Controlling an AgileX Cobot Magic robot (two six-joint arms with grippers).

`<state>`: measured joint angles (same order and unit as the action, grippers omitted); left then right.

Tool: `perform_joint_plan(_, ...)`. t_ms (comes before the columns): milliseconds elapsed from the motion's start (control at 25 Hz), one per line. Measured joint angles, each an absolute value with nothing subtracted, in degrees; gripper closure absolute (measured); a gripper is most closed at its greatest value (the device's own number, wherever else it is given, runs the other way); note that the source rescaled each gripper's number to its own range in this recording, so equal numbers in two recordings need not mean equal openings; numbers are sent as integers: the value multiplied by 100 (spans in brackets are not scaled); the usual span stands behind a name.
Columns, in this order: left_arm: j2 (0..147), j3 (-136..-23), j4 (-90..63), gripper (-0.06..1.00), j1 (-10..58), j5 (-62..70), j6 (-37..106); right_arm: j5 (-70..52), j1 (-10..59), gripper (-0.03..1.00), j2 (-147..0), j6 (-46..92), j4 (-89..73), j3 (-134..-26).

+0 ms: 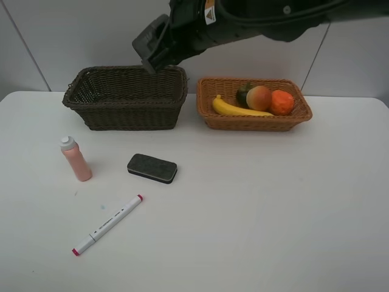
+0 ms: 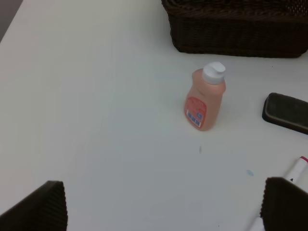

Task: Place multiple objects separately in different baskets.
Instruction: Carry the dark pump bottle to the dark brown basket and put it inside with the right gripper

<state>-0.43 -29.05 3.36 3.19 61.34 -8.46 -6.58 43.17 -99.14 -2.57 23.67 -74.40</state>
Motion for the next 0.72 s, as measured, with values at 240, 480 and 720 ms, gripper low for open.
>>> perform_joint_plan(240,-43,-2905,336,-6,319,6134,-846,553,3964,93,-10576,-256,2137,-7440)
perform_joint_plan(480,-43,-2905,336,-6,319,6134,-846,1501,3789,93,-11335,-256,2095,-7504)
perform_joint_plan(720,-43,-2905,336,-6,319,6134,-846,1553,3683,93,-12128,-256,2089,-8178)
